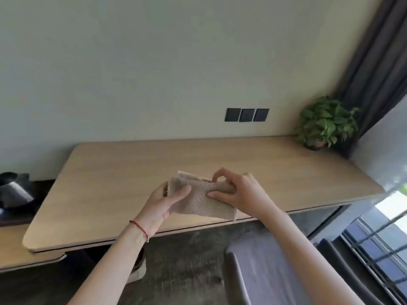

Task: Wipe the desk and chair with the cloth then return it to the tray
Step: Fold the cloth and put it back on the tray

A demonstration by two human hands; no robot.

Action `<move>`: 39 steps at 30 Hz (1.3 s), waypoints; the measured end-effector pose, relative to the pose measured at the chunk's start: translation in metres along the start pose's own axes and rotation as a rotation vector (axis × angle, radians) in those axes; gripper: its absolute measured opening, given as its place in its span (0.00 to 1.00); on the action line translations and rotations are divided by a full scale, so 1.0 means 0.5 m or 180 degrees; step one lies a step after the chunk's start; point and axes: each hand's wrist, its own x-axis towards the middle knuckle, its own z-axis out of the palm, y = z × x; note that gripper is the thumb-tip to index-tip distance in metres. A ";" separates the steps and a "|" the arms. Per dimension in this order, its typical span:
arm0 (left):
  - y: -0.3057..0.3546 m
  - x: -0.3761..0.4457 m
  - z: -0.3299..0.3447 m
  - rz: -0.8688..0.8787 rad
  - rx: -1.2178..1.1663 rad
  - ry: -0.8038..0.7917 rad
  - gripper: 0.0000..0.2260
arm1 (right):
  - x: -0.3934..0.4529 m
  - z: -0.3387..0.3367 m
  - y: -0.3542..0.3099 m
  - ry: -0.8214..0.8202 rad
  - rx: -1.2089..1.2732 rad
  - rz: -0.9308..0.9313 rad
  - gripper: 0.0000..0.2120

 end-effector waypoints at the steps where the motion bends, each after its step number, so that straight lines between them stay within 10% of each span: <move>1: 0.010 0.015 -0.038 0.0071 0.0173 0.0082 0.41 | 0.041 0.016 -0.019 -0.0080 -0.0357 -0.0185 0.15; 11: 0.092 0.153 -0.369 0.0805 0.0990 0.0120 0.10 | 0.390 0.195 -0.112 -0.0660 0.0635 -0.0809 0.12; 21: 0.163 0.235 -0.701 0.0495 0.0813 0.1043 0.19 | 0.730 0.402 -0.239 -0.1453 0.1308 -0.0958 0.09; 34: 0.130 0.275 -1.098 -0.0082 -0.0519 0.1634 0.25 | 0.914 0.804 -0.431 -0.1426 0.3102 0.1178 0.17; 39: 0.103 0.325 -1.291 -0.0462 -0.0016 0.1752 0.12 | 0.966 0.991 -0.467 -0.1481 0.3781 0.2087 0.19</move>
